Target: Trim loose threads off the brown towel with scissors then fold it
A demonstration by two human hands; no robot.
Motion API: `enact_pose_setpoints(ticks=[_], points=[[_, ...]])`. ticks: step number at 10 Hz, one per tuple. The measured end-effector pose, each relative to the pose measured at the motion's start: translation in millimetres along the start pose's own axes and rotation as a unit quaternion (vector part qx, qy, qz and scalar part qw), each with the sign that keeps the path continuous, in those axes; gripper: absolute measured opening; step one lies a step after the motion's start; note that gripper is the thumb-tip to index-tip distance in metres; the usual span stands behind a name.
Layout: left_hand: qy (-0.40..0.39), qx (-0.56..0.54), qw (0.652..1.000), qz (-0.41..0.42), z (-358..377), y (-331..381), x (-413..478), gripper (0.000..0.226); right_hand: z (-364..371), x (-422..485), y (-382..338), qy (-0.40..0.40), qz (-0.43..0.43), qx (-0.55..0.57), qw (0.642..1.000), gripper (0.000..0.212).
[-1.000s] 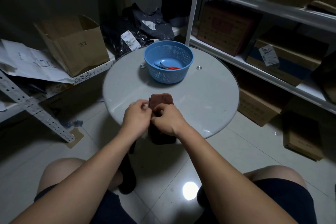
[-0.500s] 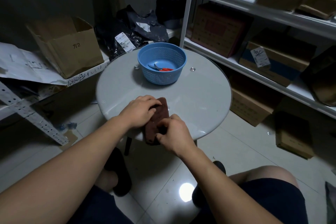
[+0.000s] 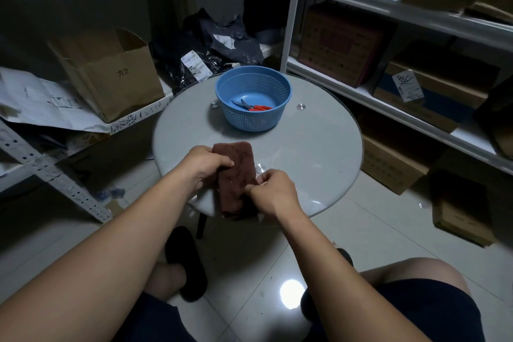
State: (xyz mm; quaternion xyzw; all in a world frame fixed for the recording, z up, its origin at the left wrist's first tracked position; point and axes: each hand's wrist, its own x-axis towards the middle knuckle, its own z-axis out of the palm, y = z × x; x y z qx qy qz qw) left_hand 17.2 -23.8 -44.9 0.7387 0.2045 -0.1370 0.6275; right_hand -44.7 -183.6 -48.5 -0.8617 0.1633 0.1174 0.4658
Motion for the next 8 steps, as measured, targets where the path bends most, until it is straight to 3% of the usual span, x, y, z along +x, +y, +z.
enact_pose_setpoints(ticks=[1, 2, 3, 4, 5, 6, 7, 8], points=[[0.029, -0.065, 0.997, 0.029, -16.0, 11.4, 8.2, 0.020, 16.0, 12.4, -14.7, 0.002, -0.013, 0.079, 0.997, 0.018], [0.081, -0.079, 0.992, 0.054, -42.1, 27.6, 20.4, 0.043, 38.7, 25.9, -38.7, -0.016, -0.013, 0.178, 0.984, 0.016], [0.090, -0.101, 0.988, 0.074, -65.7, 40.8, 33.4, 0.040, 56.5, 40.2, -63.2, -0.058, 0.014, 0.284, 0.957, 0.018], [0.088, -0.060, 0.989, 0.102, -74.7, 31.6, 51.8, 0.039, 69.7, 54.5, -70.3, -0.071, 0.022, 0.267, 0.961, 0.022], [0.117, 0.184, 0.966, 0.141, -75.9, 4.1, 69.3, 0.045, 72.9, 58.2, -60.1, -0.028, -0.020, 0.083, 0.996, 0.022], [0.151, 0.378, 0.876, 0.259, -72.3, -18.3, 68.3, 0.043, 69.0, 52.3, -53.5, 0.003, -0.110, -0.061, 0.992, 0.029], [0.076, 0.421, 0.851, 0.304, -71.9, -23.6, 63.8, 0.032, 65.5, 51.2, -47.2, -0.006, -0.171, -0.132, 0.976, 0.026], [0.080, 0.420, 0.851, 0.304, -75.2, -14.7, 58.0, 0.035, 52.6, 49.6, -48.0, -0.006, -0.179, -0.102, 0.979, 0.026]])
